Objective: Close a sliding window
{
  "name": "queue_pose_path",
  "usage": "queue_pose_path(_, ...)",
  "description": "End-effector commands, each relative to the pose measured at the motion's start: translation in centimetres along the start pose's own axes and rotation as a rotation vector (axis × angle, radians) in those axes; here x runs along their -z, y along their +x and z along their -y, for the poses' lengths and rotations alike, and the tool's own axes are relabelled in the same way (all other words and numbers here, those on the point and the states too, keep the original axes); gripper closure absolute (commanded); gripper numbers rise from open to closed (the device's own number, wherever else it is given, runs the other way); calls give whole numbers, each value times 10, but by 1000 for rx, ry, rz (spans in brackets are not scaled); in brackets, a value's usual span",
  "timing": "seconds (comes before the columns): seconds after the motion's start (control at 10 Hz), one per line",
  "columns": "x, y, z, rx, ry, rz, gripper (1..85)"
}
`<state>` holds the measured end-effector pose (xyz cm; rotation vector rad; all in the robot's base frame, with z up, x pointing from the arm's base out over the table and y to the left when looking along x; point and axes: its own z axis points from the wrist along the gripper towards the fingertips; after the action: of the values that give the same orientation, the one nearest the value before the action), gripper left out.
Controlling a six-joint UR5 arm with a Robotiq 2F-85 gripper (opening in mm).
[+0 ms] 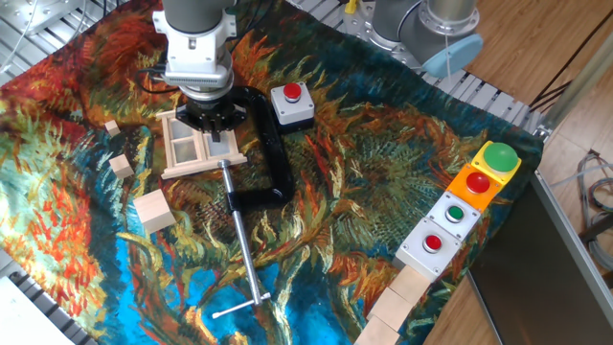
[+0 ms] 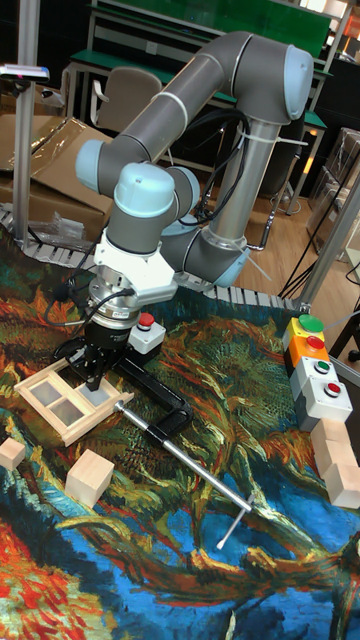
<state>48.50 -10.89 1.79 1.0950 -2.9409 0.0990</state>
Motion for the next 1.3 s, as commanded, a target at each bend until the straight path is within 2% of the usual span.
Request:
queue_pose_path(0.0, 1, -2, 1, -9, -1, 11, 843)
queue_pose_path(1.2, -3, -2, 2, 6, -2, 16, 843)
